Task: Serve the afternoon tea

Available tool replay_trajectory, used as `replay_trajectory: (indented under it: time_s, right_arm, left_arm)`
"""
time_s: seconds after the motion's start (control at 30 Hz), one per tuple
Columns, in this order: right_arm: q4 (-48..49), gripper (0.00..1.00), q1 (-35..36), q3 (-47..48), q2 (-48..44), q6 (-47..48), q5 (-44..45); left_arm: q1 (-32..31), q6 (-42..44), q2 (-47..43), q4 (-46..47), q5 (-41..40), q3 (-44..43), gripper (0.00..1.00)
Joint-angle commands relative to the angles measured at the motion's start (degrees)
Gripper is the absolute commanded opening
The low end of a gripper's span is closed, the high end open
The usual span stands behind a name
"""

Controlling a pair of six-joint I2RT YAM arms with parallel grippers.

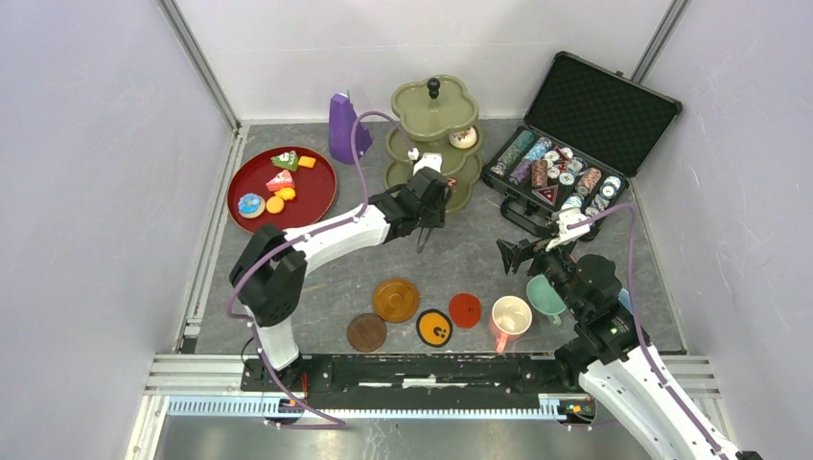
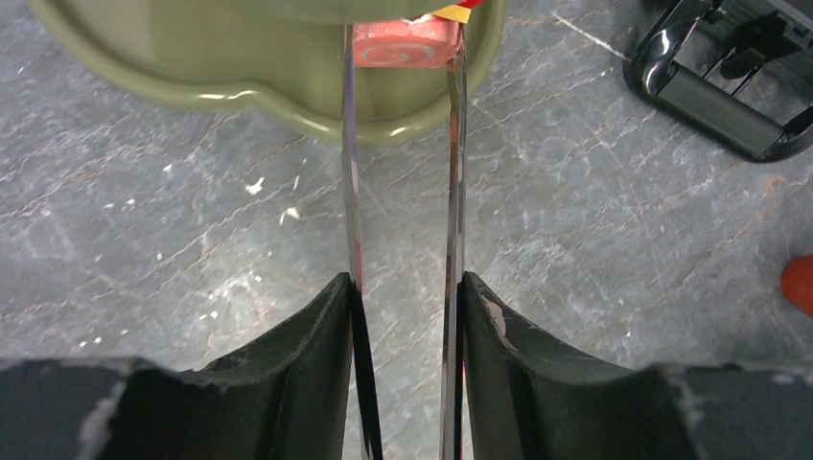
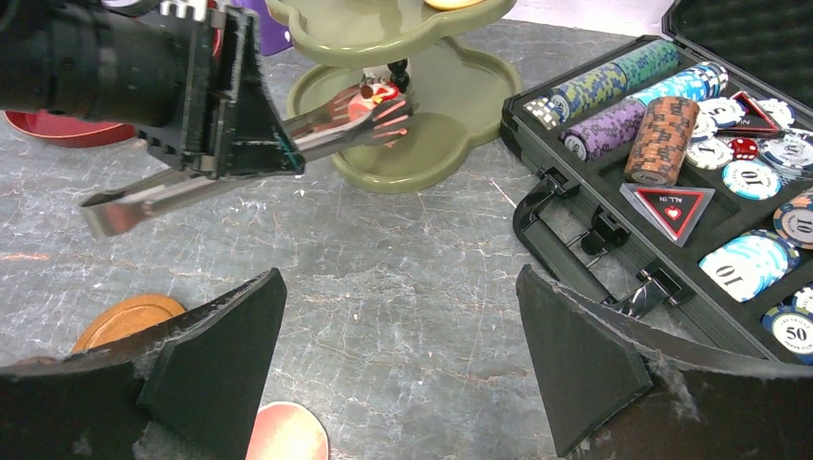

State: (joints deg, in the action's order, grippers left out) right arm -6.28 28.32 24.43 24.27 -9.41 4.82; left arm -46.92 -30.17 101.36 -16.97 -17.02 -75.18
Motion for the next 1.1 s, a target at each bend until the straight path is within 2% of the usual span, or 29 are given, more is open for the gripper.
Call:
replay_trajectory:
  time_s: [0.0,0.27,0.53,0.77,1.07]
  right_arm:
    - [-0.7,0.98,-0.2,3.2,-1.1,-0.6,1.1]
    - [-3.5,0.98,-0.2,4.3,-2.6,-0.6,2.3]
    - [-6.6,0.98,-0.2,6.4,-3.9,0.4,4.0]
    - [-8.2,0.98,-0.2,6.9,-4.6,0.9,5.1]
    - [-8.5,0.98,-0.2,6.7,-4.3,0.9,4.9]
  left_arm:
    - [-2.0,-2.7,4.1,4.3,-4.3,-6.0,0.48]
    - [-4.9,-2.7,12.0,4.1,-9.9,-14.0,0.48]
    - [-5.4,-3.1,17.6,5.6,-15.0,-17.7,0.49]
    - [-5.4,-3.5,20.5,6.7,-17.2,-20.2,0.49]
    - [-5.0,-4.7,23.2,8.5,-18.1,-23.1,0.53]
